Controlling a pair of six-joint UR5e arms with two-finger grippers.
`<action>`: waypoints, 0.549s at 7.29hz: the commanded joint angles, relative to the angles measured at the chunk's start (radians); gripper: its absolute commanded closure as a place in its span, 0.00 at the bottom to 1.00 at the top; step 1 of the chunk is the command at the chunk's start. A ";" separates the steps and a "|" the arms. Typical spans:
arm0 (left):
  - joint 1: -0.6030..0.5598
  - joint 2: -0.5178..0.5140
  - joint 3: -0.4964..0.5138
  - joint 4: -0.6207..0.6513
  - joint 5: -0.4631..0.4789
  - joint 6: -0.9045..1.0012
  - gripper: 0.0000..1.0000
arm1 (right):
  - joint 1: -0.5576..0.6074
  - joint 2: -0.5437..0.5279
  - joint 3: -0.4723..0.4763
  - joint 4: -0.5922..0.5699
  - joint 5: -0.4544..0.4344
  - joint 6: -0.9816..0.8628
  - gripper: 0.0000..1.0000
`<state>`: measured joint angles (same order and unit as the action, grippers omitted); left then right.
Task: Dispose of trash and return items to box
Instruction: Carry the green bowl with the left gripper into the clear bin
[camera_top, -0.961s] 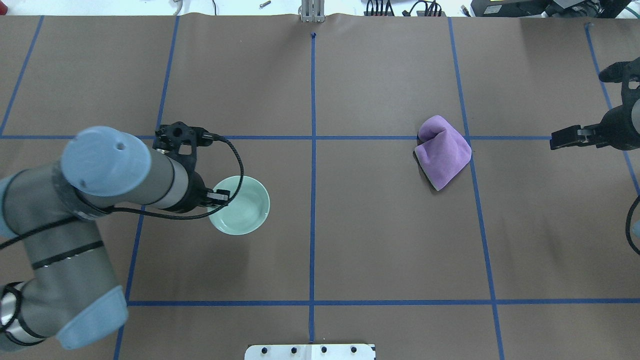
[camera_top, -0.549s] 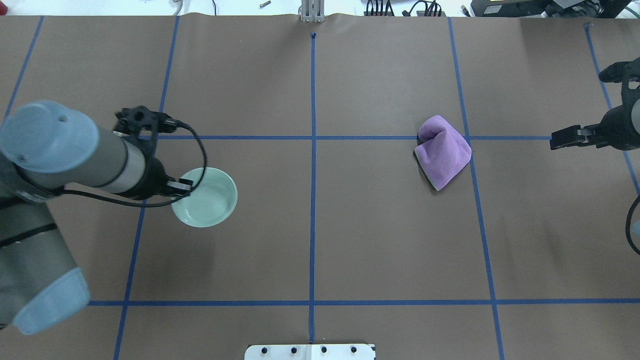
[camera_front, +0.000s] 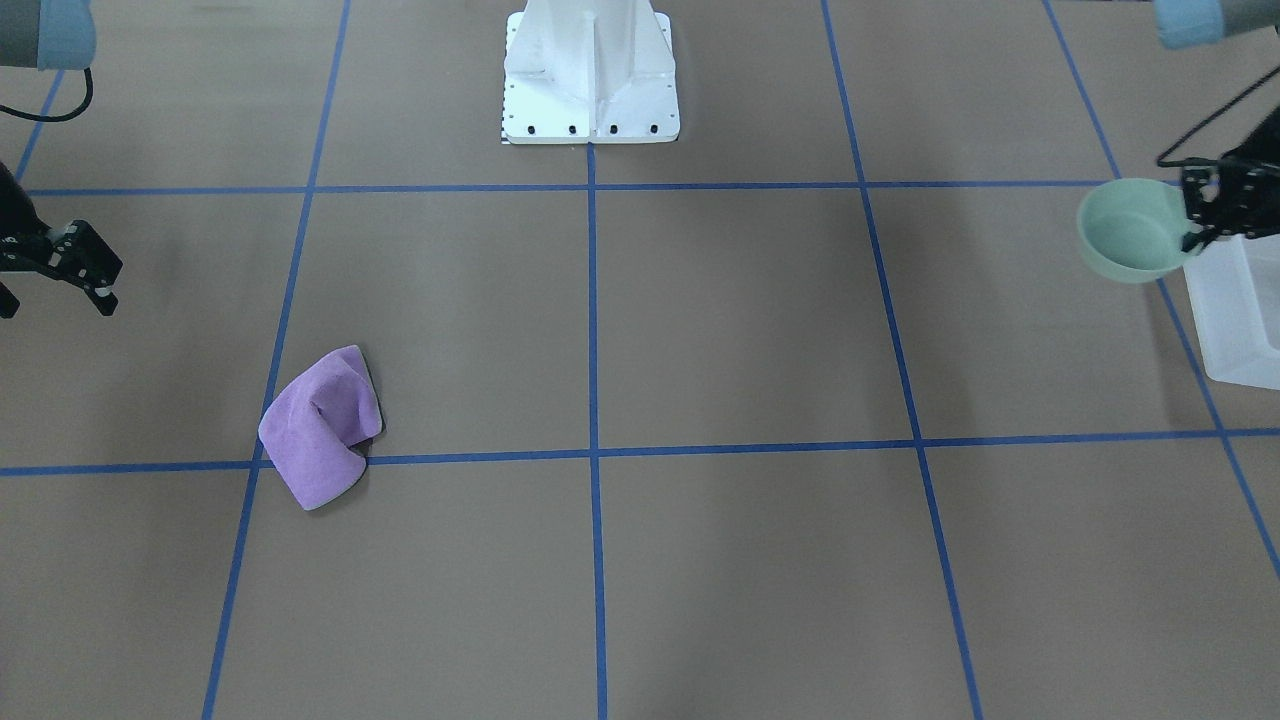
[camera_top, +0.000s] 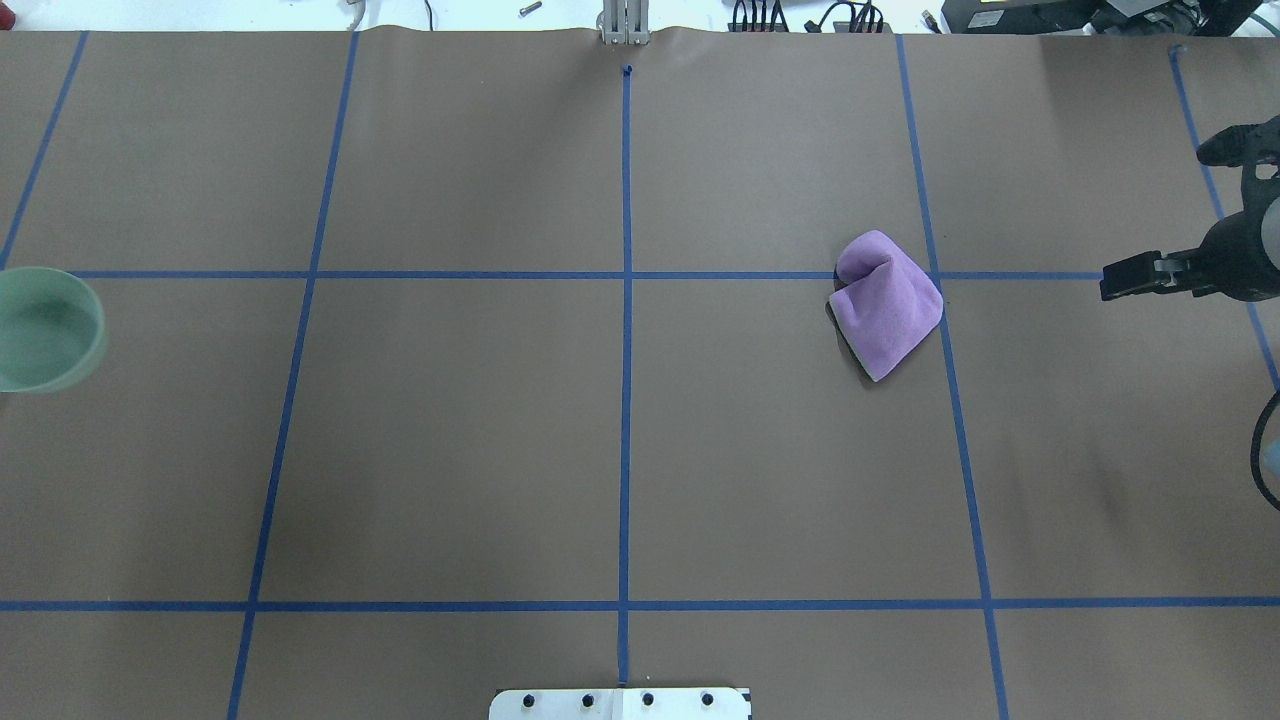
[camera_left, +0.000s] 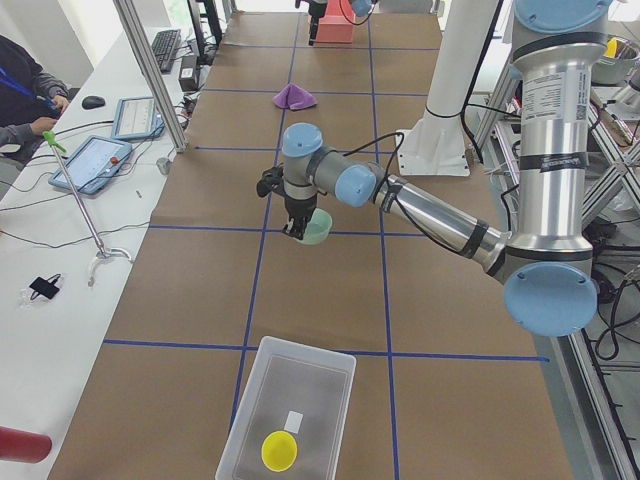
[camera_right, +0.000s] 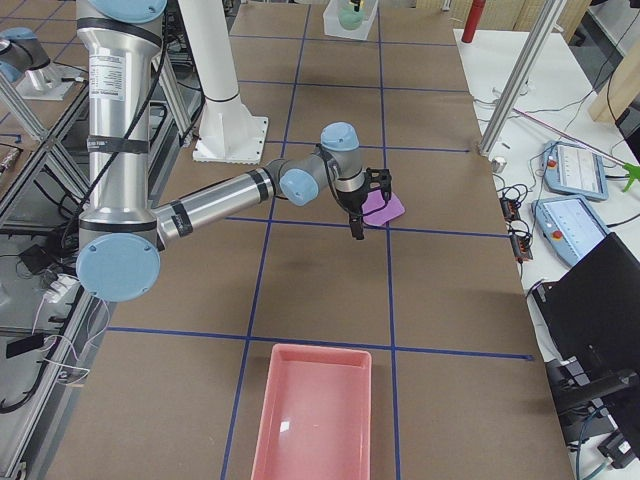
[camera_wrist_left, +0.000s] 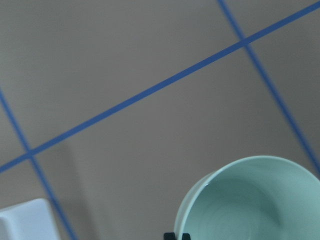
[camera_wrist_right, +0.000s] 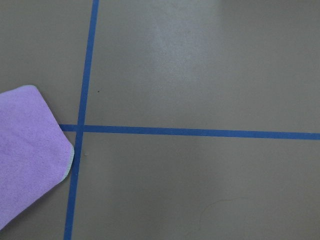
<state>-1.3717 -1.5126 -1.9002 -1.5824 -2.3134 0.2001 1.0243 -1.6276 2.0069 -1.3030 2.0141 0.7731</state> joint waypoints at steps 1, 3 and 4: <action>-0.177 -0.032 0.259 -0.013 -0.043 0.363 1.00 | -0.001 -0.001 0.001 0.001 0.000 0.000 0.00; -0.233 -0.046 0.445 -0.135 -0.043 0.508 1.00 | -0.001 0.000 0.001 0.001 0.000 0.000 0.00; -0.234 -0.047 0.586 -0.292 -0.043 0.510 1.00 | -0.001 0.002 0.001 0.001 0.000 -0.002 0.00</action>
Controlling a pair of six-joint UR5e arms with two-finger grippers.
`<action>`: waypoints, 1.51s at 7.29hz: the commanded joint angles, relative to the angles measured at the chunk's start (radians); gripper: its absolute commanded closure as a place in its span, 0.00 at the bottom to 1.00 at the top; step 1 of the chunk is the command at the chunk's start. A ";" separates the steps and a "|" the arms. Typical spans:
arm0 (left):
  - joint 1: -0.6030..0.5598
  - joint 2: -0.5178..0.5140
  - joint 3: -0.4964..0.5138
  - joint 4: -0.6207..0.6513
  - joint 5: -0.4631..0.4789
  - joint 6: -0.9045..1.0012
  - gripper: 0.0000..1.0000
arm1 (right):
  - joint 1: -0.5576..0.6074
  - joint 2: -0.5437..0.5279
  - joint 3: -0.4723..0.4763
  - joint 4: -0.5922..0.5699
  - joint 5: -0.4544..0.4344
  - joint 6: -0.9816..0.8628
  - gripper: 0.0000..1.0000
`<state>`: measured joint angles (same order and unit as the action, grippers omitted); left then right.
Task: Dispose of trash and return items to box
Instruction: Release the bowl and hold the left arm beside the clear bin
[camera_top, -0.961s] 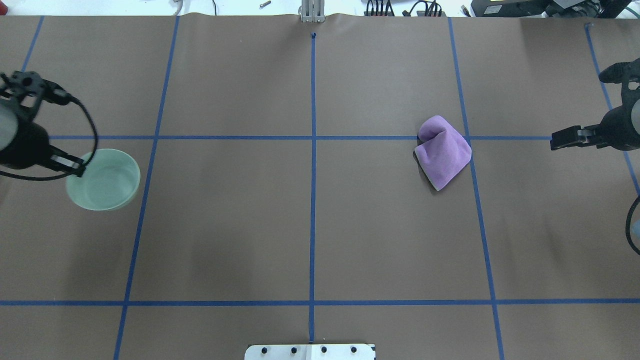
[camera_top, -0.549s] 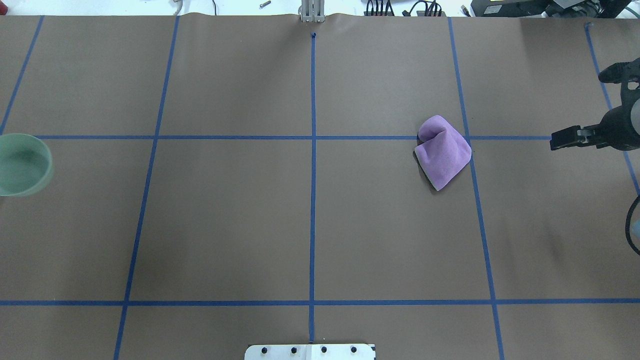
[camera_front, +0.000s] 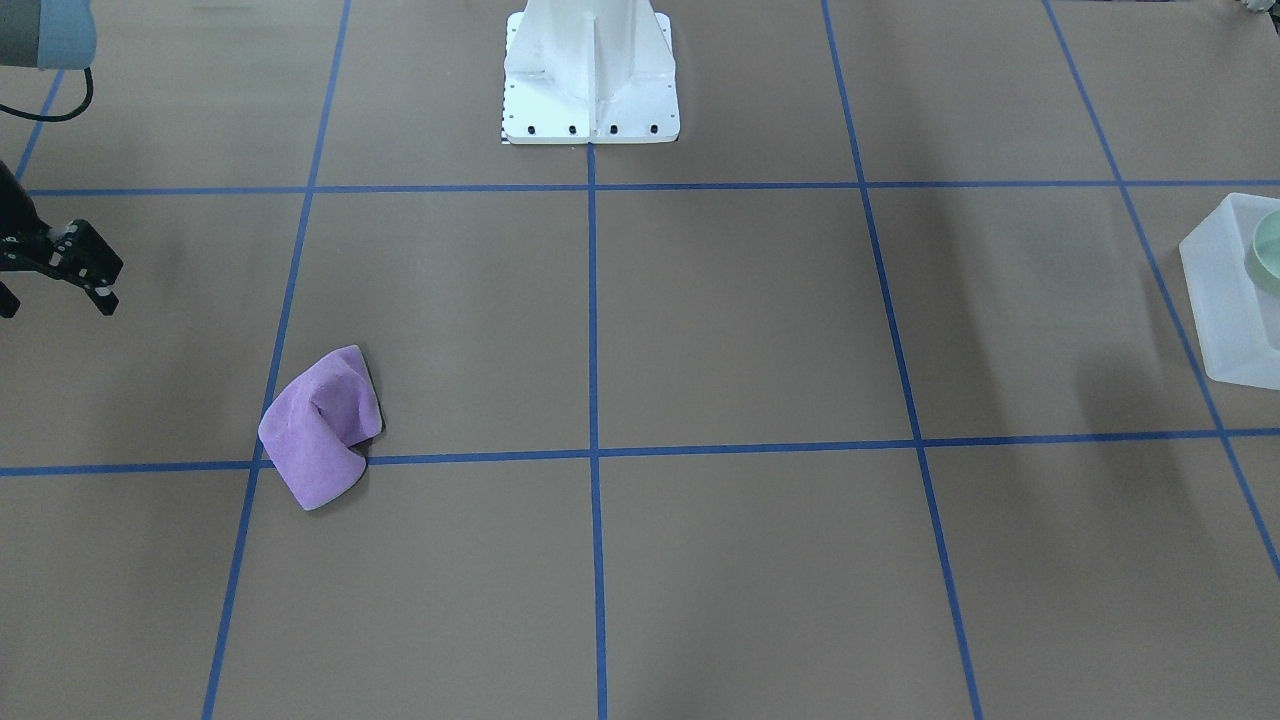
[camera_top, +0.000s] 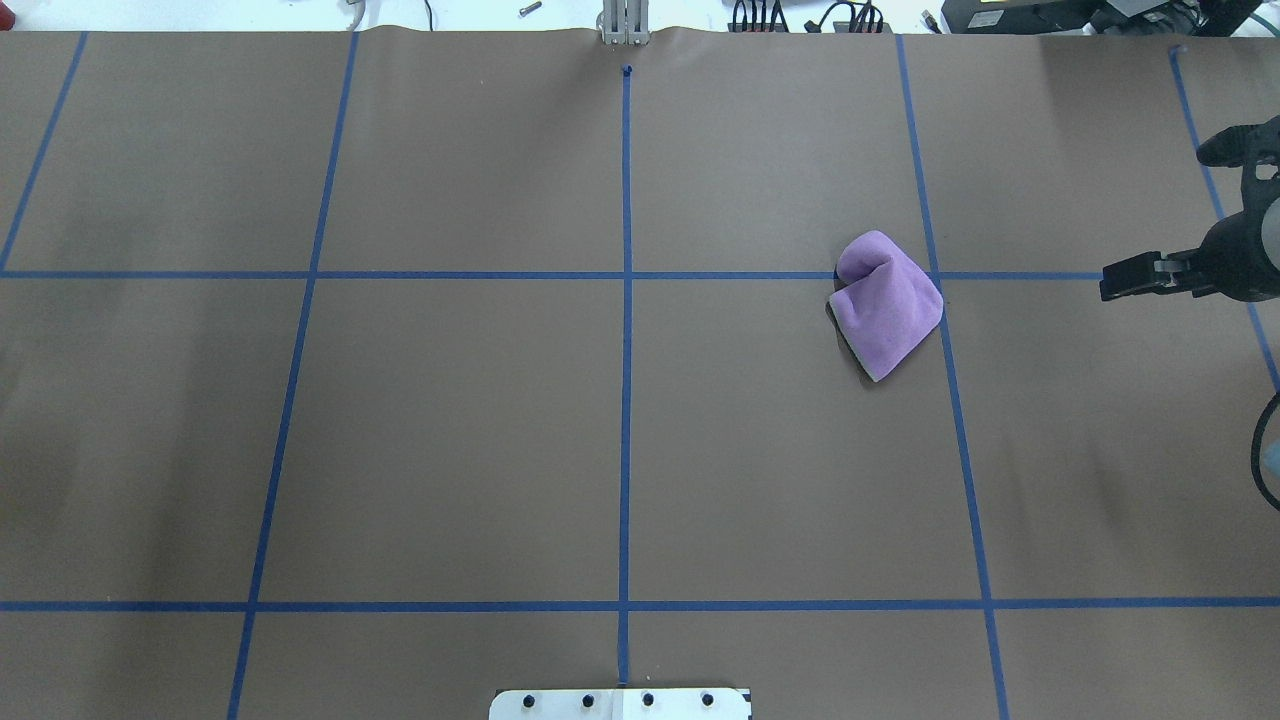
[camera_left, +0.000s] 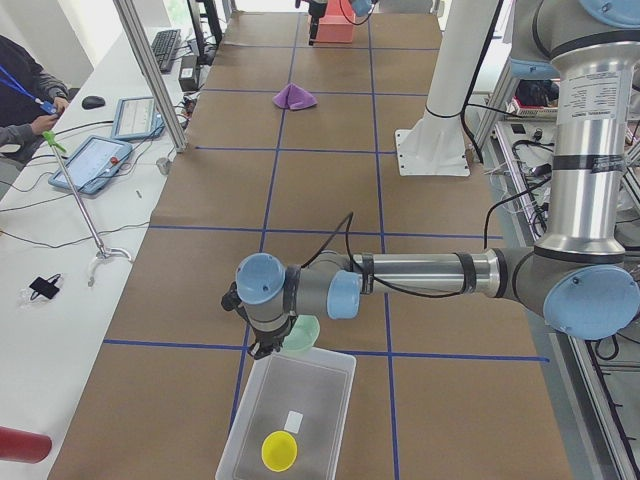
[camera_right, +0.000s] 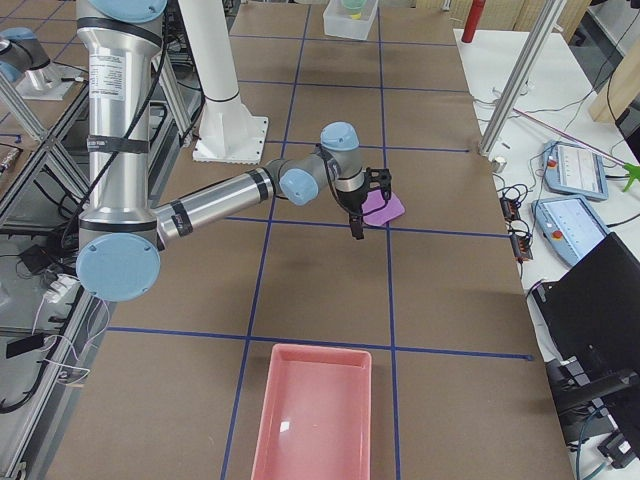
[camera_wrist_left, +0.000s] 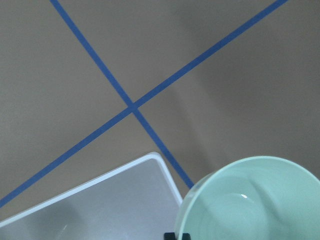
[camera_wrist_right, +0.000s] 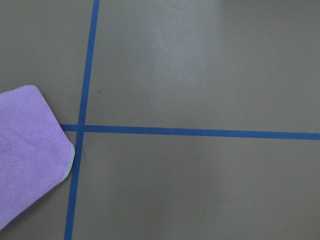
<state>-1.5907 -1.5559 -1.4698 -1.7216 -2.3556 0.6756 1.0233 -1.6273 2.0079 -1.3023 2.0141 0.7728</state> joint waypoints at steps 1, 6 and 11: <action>-0.015 -0.025 0.283 -0.291 -0.001 0.030 1.00 | 0.000 0.001 0.000 0.000 0.000 -0.001 0.00; -0.014 -0.018 0.370 -0.417 -0.013 -0.057 1.00 | -0.002 0.003 0.000 0.002 0.000 -0.001 0.00; 0.000 -0.021 0.428 -0.550 -0.025 -0.169 0.33 | -0.002 0.003 0.002 0.000 -0.006 -0.001 0.00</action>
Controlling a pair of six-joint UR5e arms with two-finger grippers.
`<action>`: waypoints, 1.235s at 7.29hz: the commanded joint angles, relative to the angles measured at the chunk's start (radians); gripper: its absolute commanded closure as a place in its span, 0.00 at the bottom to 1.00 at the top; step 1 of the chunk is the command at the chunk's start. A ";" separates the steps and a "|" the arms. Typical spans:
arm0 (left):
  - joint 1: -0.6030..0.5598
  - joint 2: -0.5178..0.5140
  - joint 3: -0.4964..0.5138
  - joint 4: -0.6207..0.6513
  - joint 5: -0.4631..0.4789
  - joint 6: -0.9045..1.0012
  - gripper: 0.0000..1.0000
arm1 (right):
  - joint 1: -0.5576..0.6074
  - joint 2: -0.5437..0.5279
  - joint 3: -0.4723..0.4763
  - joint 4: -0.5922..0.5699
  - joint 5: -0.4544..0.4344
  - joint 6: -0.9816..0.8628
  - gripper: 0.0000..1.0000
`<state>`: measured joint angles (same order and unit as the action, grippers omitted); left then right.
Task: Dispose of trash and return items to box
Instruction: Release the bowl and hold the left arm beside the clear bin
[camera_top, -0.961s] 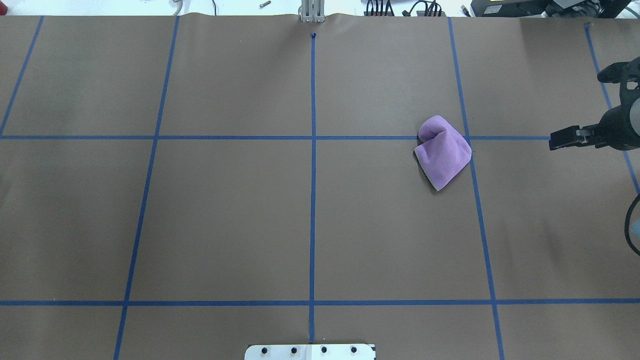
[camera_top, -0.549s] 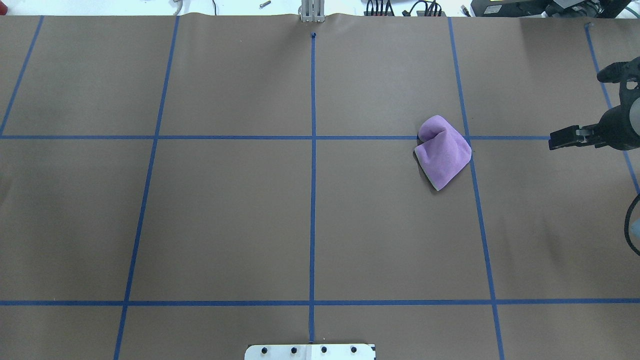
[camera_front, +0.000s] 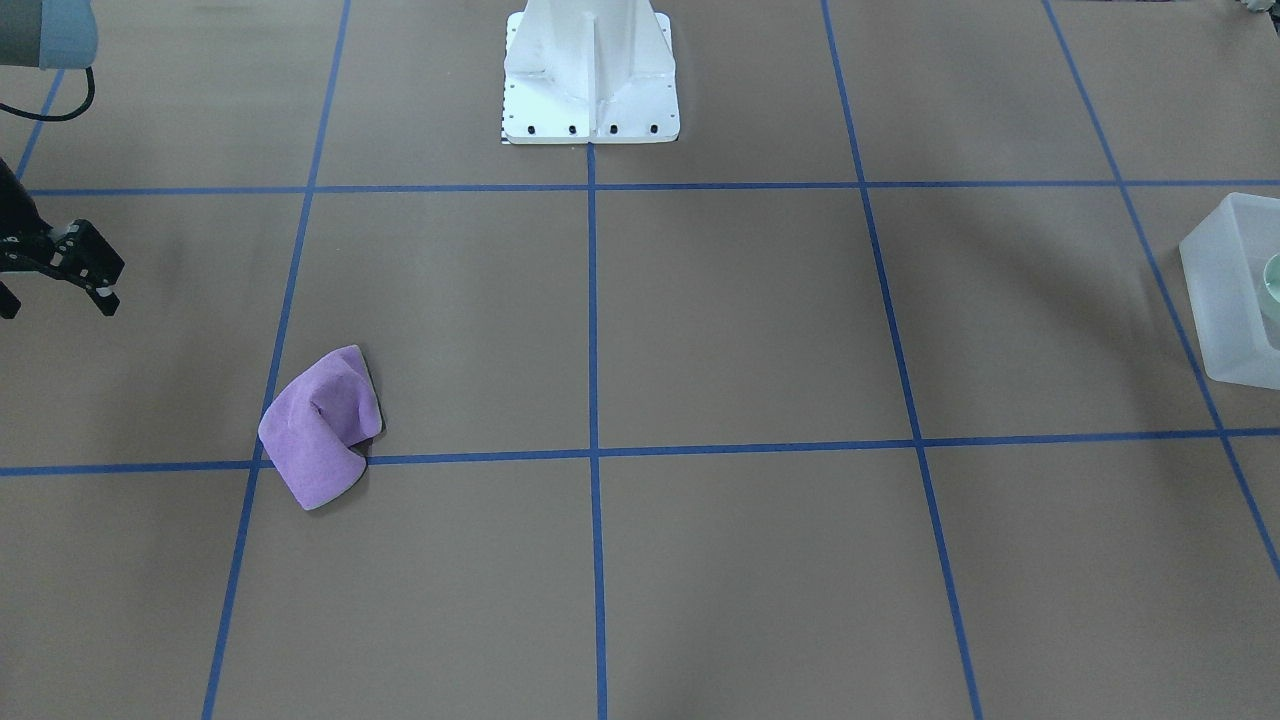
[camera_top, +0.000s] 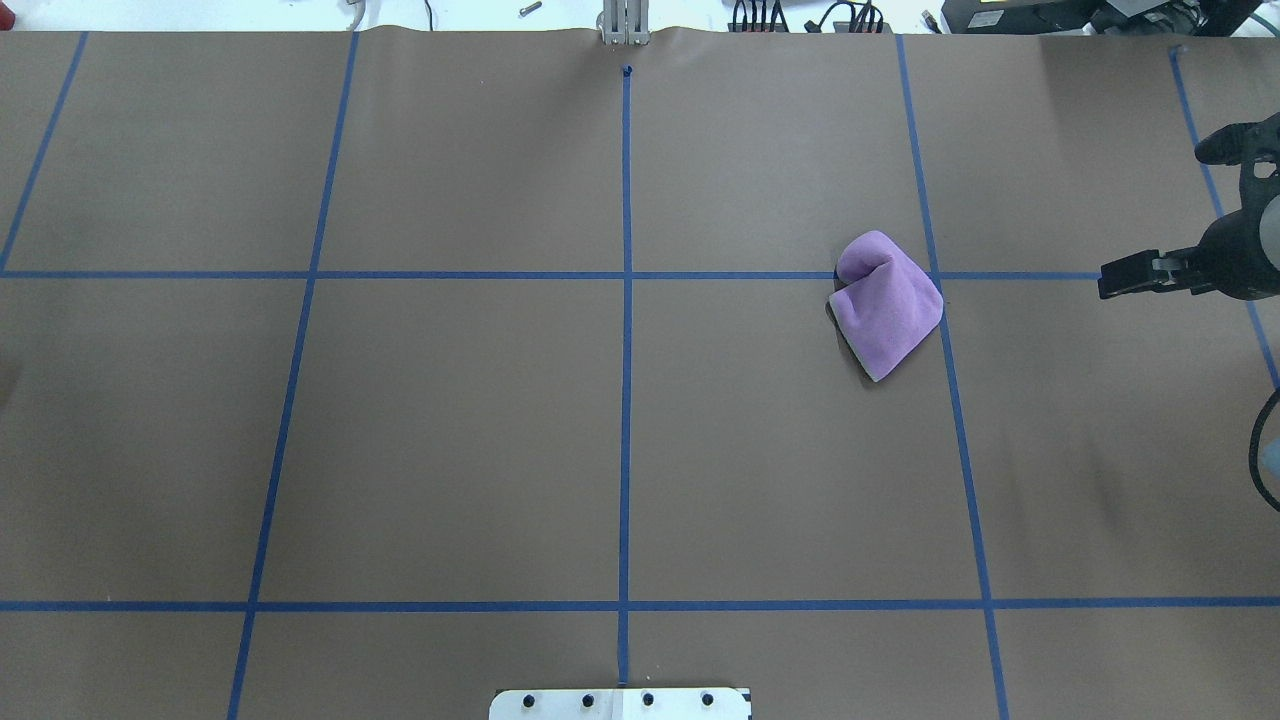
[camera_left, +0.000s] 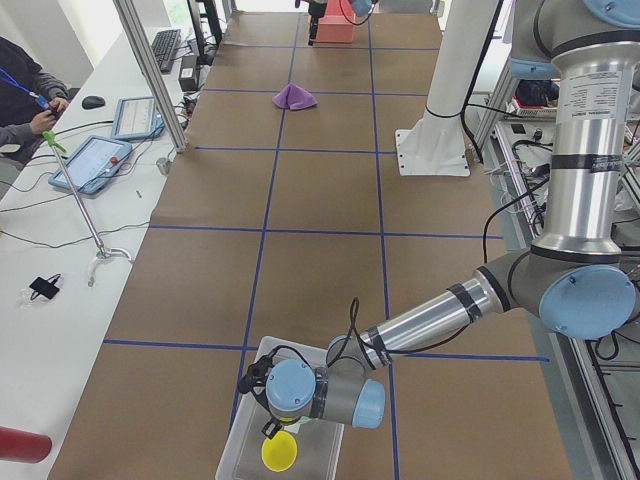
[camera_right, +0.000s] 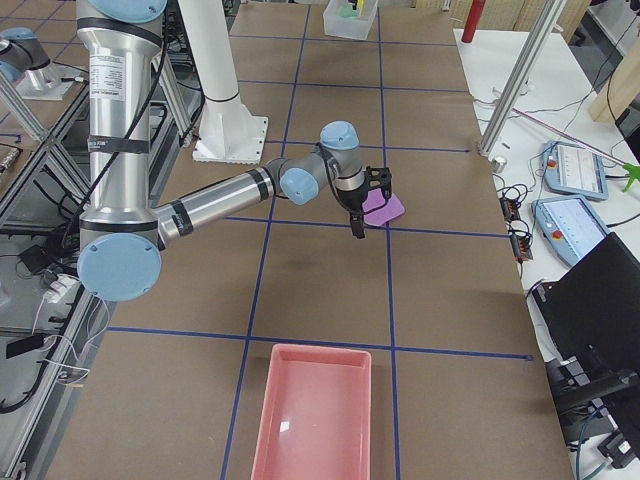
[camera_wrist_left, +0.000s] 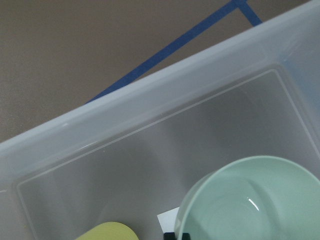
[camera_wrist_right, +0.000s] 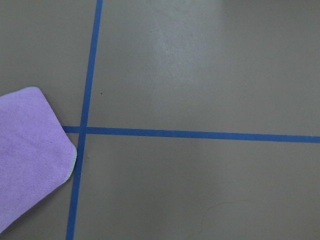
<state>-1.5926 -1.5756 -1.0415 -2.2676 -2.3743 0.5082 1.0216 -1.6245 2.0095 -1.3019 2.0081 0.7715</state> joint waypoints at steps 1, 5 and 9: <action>0.002 -0.006 -0.012 -0.006 -0.013 -0.010 0.03 | 0.000 0.000 0.000 0.000 0.000 0.000 0.00; -0.010 -0.046 -0.144 0.095 -0.066 -0.109 0.02 | 0.000 0.000 0.000 0.000 0.001 0.002 0.00; -0.046 0.014 -0.593 0.572 -0.002 -0.449 0.02 | 0.000 0.006 0.000 0.000 0.000 0.005 0.00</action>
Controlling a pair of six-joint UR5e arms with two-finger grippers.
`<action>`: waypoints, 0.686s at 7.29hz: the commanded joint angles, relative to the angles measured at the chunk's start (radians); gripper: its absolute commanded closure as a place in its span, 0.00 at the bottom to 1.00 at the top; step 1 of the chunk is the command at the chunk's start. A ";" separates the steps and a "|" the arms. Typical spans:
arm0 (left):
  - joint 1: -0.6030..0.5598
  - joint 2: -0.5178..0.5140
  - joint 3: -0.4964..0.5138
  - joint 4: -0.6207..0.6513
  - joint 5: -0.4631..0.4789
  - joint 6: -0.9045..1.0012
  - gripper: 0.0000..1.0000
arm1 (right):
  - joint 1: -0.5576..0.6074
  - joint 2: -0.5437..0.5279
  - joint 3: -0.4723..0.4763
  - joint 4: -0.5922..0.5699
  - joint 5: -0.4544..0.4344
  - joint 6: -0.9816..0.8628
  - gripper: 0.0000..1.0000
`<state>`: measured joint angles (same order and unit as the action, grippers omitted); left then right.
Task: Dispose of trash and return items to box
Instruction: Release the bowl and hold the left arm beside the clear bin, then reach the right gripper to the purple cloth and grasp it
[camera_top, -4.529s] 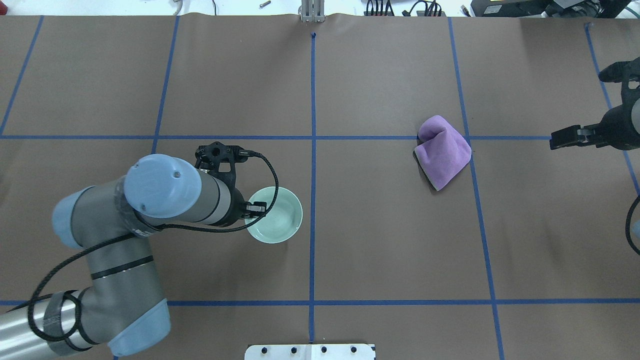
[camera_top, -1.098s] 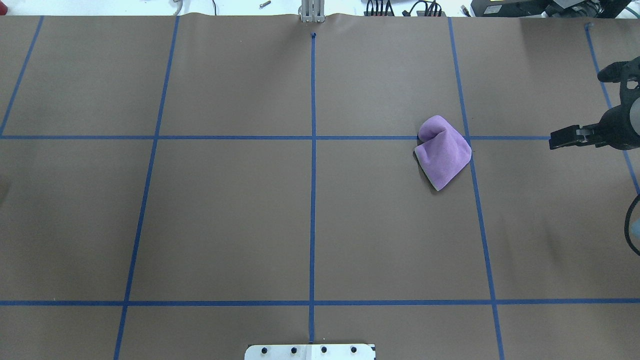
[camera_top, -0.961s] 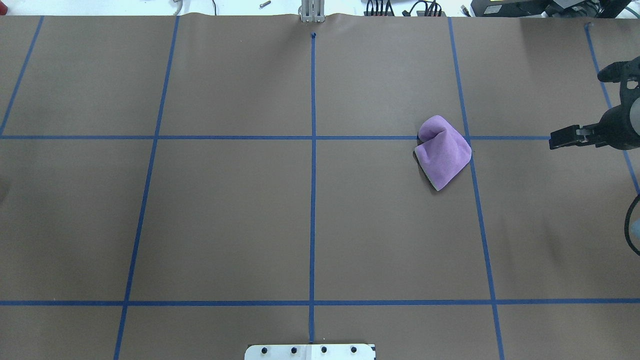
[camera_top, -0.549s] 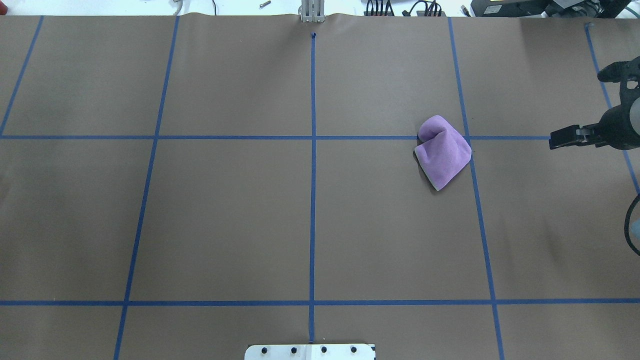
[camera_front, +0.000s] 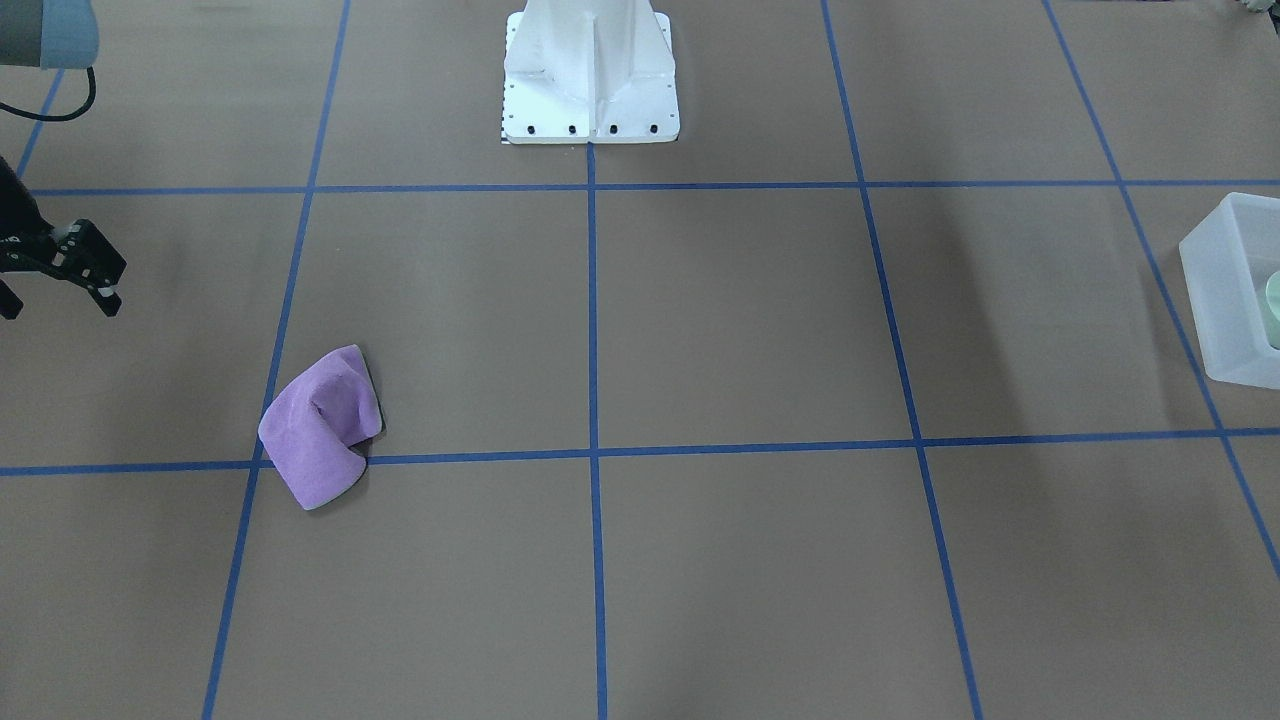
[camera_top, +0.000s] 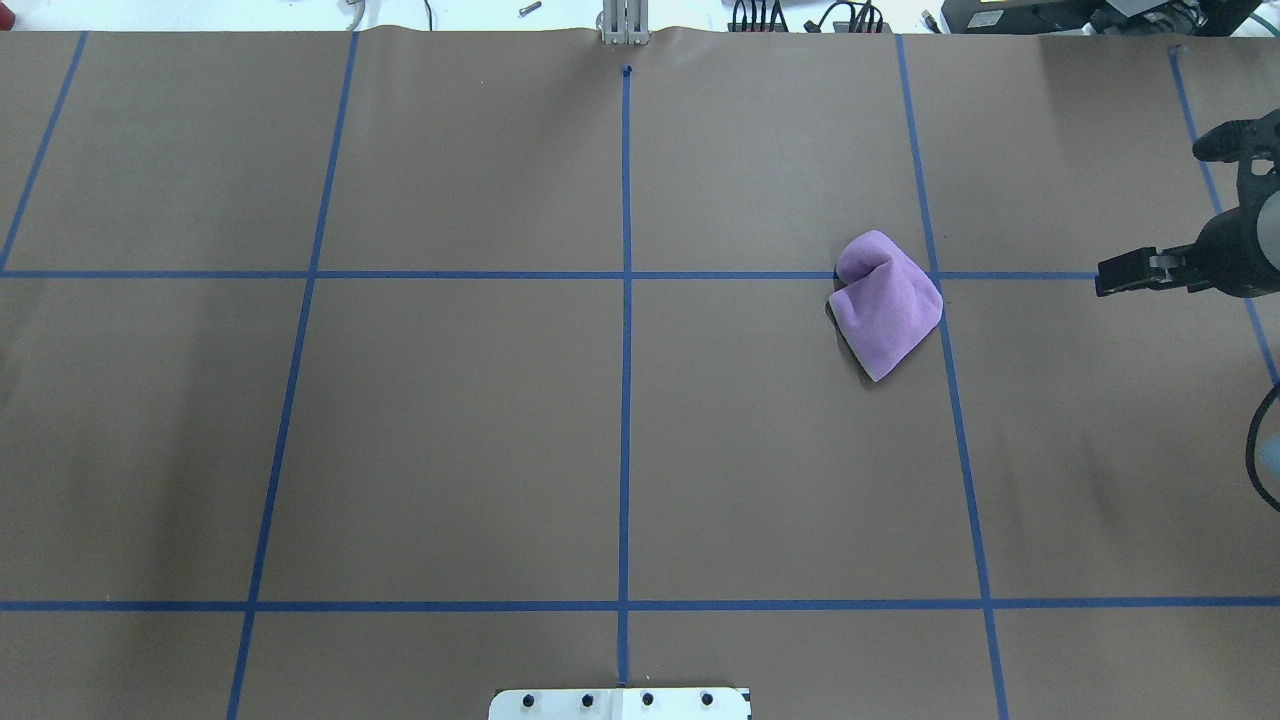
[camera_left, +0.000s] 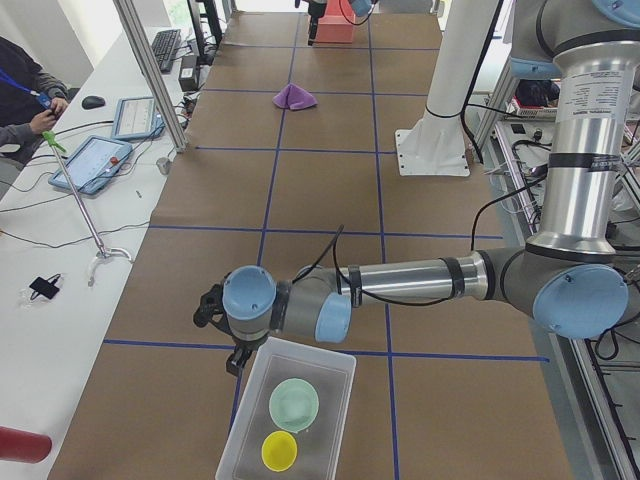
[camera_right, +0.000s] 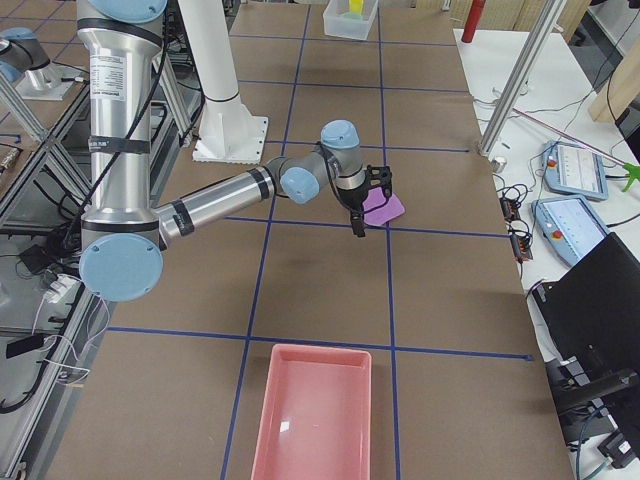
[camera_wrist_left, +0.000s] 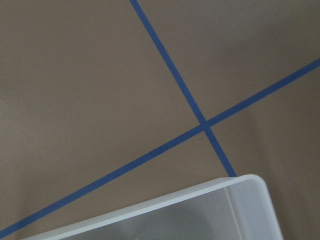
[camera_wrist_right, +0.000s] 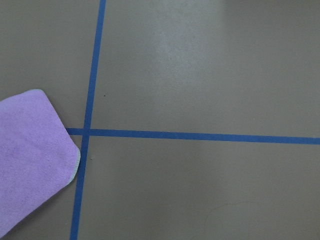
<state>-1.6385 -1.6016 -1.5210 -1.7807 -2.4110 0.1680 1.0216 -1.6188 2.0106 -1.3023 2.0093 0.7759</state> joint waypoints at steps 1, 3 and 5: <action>0.014 0.072 -0.111 0.089 0.039 -0.107 0.02 | 0.000 0.000 -0.001 0.000 0.000 0.000 0.00; 0.006 0.205 -0.166 0.037 0.020 -0.105 0.02 | -0.012 0.037 -0.003 -0.002 0.000 0.047 0.00; 0.009 0.230 -0.206 0.043 0.027 -0.111 0.02 | -0.131 0.199 -0.088 -0.008 -0.082 0.245 0.00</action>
<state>-1.6290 -1.3933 -1.7037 -1.7339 -2.3855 0.0586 0.9624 -1.5226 1.9749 -1.3058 1.9864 0.9040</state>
